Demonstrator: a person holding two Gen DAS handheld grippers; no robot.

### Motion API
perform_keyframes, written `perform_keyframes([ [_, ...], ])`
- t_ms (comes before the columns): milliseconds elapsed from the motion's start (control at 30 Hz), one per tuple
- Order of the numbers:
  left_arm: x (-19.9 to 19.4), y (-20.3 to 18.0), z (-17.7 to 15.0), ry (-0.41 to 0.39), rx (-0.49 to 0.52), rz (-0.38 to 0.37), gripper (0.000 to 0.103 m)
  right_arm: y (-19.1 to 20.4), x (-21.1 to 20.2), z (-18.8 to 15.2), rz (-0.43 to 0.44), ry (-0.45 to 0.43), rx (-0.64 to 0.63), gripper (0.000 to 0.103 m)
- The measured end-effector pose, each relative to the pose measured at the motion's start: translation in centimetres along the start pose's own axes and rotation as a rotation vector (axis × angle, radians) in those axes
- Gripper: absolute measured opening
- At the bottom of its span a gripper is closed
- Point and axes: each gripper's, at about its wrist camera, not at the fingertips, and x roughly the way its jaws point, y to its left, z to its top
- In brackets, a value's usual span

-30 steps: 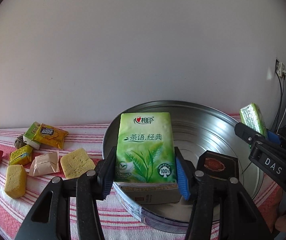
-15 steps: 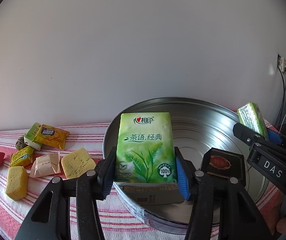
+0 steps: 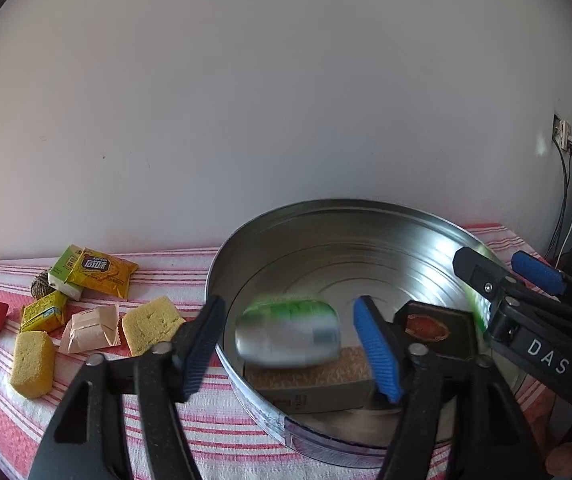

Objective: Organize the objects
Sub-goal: 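Carry the green tissue pack with the left tool while the right tool carries another green pack into the tin, then withdraw both tools from the tin back toward the pile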

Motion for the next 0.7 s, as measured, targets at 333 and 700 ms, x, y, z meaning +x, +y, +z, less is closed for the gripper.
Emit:
perform_keyframes([
  [333, -1.7, 1.9, 0.4, -0.057, -0.042, 0.033, 0.097, -0.6, -2.8, 0.4, -0.017, -0.161, 0.076, 0.103],
  [700, -3.3, 8.2, -0.7, -0.110, -0.046, 0.173, 0.097, 0.8, -5.3, -0.1, -0.099, -0.279, 0.056, 0.103],
])
